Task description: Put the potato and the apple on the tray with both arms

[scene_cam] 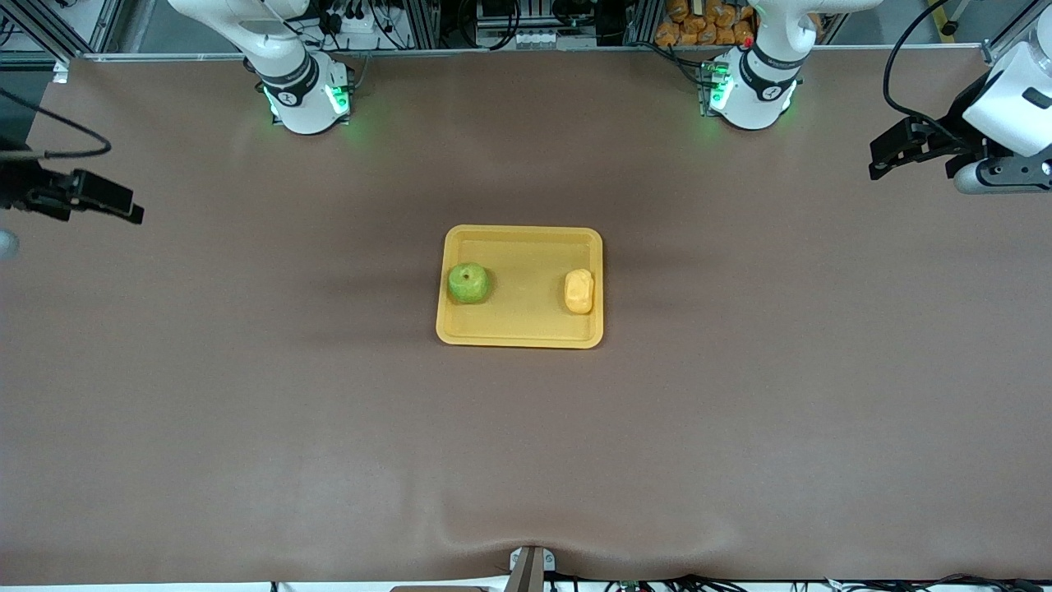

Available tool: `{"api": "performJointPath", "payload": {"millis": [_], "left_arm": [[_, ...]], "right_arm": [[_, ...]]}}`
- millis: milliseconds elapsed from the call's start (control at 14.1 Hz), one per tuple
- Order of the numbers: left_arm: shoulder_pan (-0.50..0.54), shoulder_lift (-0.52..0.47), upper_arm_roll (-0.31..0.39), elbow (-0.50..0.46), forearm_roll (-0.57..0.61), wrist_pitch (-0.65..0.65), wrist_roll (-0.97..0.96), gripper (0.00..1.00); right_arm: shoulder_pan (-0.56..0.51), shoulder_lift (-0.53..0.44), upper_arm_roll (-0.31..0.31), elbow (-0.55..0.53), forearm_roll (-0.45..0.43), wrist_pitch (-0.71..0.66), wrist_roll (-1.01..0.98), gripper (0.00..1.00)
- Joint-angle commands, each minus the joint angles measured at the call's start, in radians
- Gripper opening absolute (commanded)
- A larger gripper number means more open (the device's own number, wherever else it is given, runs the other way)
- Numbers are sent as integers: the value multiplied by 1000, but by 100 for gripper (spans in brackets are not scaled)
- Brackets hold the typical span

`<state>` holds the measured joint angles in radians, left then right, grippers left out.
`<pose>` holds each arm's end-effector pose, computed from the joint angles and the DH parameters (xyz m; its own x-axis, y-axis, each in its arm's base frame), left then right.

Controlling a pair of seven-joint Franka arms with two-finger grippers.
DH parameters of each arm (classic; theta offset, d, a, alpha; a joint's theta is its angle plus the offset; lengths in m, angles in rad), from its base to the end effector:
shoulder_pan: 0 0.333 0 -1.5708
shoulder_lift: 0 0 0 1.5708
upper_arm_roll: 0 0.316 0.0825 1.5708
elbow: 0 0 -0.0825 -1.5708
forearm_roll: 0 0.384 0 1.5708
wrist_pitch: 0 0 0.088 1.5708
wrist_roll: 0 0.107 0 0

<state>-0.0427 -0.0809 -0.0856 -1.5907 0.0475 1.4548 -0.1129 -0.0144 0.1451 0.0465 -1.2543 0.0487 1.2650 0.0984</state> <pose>0.5132 -0.0627 0.6487 0.9988 -0.0093 -0.0486 -0.0122 -0.9981 -0.0602 0.5640 0.0219 0.6630 0.9891 -0.0514 -0.1381 -0.0576 -0.9975 -0.0413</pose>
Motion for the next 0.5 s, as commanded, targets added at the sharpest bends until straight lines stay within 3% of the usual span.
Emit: {"api": "performJointPath", "payload": {"millis": [0,212,425], "left_arm": [[-3,-10,6,-11,-12,9,19,100],[-3,-10,6,-11,-12,16,19,100],[-3,-3,6,-5,-12,18,16,100]], "right_arm": [[-1,-96,13,-120,-17,51,-38,100],[-6,-143,10,-201,-17,117,-162,100],[-6,-203,10,-298,-17,189,-164,100]]}}
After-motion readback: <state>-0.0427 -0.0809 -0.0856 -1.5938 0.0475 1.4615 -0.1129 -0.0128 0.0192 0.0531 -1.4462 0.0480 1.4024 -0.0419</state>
